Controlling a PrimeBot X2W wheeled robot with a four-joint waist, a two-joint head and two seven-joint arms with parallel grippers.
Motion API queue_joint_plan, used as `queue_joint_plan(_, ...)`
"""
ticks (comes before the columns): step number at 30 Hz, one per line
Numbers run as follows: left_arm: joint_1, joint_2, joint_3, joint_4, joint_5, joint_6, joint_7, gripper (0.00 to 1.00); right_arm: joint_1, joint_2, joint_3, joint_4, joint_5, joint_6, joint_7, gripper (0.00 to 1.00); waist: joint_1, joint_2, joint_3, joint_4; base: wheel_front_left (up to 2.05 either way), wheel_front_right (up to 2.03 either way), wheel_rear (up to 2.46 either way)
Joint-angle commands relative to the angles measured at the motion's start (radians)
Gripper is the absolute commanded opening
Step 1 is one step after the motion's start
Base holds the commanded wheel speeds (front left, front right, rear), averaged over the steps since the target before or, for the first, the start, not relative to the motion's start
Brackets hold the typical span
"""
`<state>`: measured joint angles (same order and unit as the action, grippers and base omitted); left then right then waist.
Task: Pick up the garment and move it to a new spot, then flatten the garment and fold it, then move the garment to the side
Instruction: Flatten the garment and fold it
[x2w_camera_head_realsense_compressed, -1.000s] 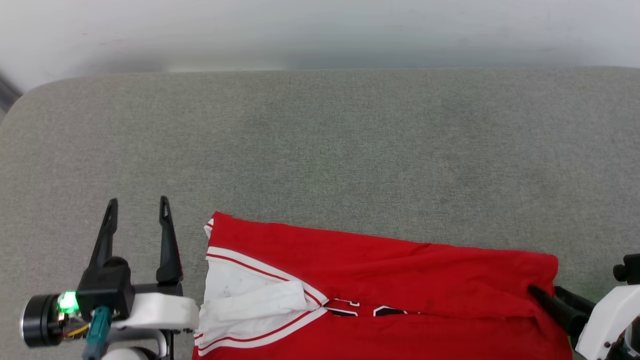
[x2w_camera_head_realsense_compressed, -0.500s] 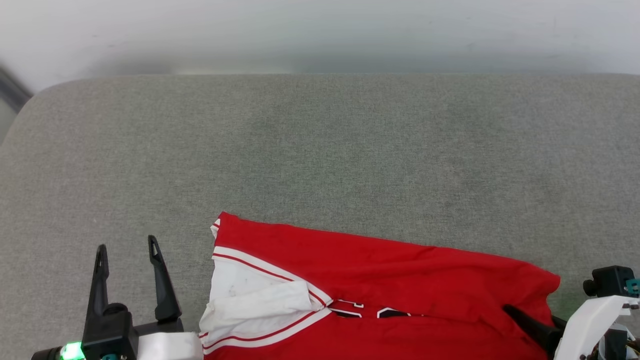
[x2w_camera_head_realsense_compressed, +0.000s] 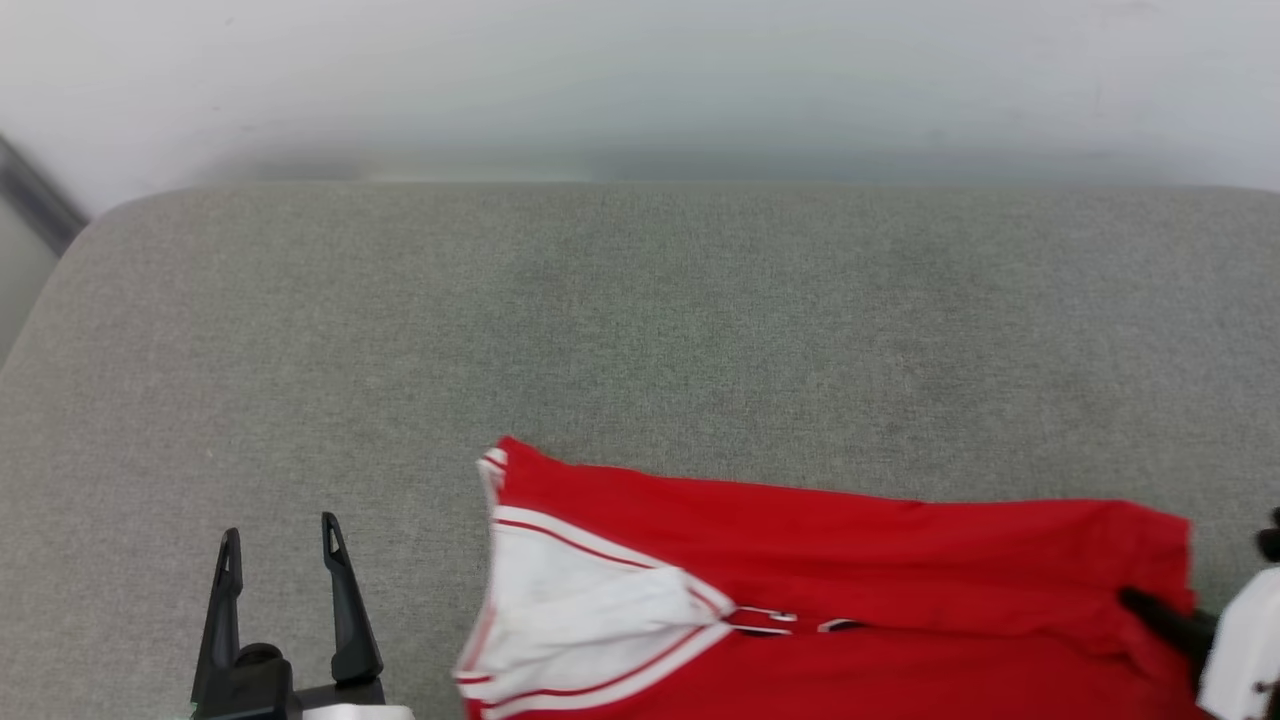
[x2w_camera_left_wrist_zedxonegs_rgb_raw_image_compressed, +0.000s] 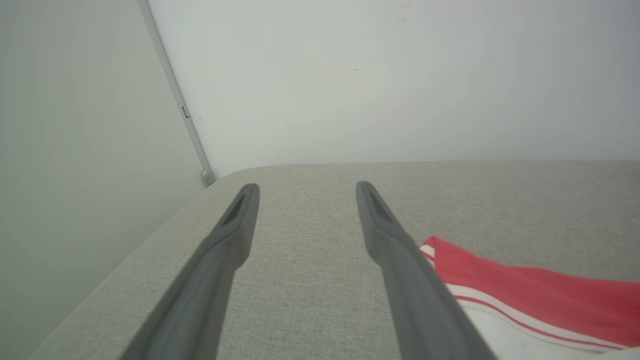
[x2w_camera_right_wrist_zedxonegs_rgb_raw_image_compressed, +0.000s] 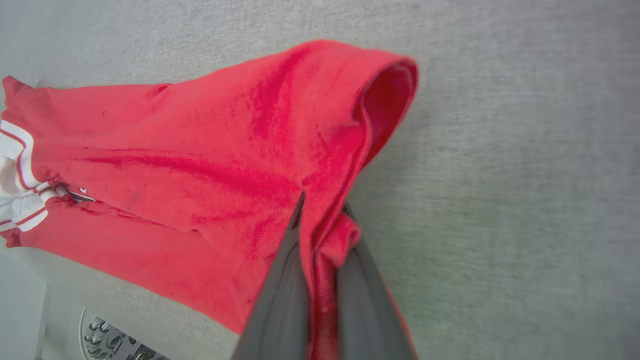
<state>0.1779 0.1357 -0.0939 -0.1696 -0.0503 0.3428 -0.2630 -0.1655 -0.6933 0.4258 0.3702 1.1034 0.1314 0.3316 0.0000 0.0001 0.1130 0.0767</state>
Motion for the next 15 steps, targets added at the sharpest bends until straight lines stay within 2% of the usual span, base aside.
queue_joint_plan(1,0.013,-0.007,0.003,0.003,0.010,-0.007,-0.002,1.00,-0.014,-0.026,-0.020,0.016,-0.011,-0.001,0.010,0.00,0.0000,-0.0001,-0.009,-0.002,0.00,0.00,0.00)
queue_joint_plan(4,0.024,-0.016,0.009,0.005,0.020,-0.011,-0.002,1.00,-0.022,-0.070,-0.053,0.066,-0.039,-0.001,0.050,0.00,0.0000,-0.0001,-0.015,-0.004,0.00,0.00,0.00)
queue_joint_plan(8,0.033,-0.022,0.015,0.010,0.030,-0.024,-0.002,1.00,-0.039,-0.094,-0.077,0.083,-0.063,-0.001,0.122,0.00,0.0000,-0.0001,-0.021,-0.008,0.00,0.00,0.00)
queue_joint_plan(12,0.041,-0.022,0.016,0.021,0.038,-0.034,-0.002,1.00,-0.031,-0.080,-0.095,-0.007,-0.005,-0.001,0.212,0.00,0.0000,-0.0001,-0.029,-0.007,0.00,0.00,0.00)
queue_joint_plan(15,0.042,-0.020,0.015,0.026,0.041,-0.043,-0.002,1.00,-0.002,-0.103,-0.092,-0.115,0.010,-0.001,0.285,0.00,0.0000,-0.0001,-0.032,-0.005,0.00,0.00,0.00)
